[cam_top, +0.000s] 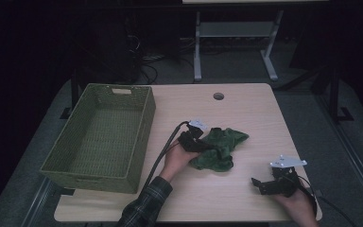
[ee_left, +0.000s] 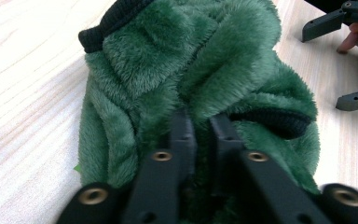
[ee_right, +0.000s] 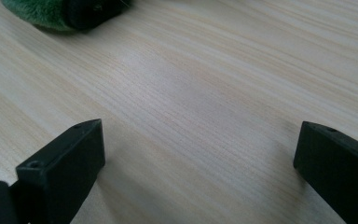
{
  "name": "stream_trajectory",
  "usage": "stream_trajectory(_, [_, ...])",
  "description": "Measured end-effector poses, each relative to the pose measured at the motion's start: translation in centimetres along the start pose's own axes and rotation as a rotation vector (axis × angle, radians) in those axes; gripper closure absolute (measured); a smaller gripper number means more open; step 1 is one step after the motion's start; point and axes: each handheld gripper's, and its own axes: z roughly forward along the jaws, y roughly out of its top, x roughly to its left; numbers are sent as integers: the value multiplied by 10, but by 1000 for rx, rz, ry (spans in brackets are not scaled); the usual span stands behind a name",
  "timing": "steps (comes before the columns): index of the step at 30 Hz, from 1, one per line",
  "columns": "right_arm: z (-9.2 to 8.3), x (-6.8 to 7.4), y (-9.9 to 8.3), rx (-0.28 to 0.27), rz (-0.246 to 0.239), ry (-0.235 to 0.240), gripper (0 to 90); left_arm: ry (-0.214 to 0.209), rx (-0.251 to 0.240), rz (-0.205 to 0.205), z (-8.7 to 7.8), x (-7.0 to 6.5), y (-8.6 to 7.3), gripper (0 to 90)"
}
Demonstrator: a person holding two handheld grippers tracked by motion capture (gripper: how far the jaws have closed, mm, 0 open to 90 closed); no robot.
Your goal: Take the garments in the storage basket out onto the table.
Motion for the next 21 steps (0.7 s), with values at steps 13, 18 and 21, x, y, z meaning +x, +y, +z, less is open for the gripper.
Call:
stream_trajectory(13, [0,0,0,-1,-2,0,14,48,-67,80,-43,-33,2,504])
stream_trajectory(18, [0,0,0,-1,-2,0,14,13,-73,96,-46,-49,-6,546])
stream_trajectory(21, [0,0,0,-2,-6,2,15,-9,-61,115,-41,-58,-8,560])
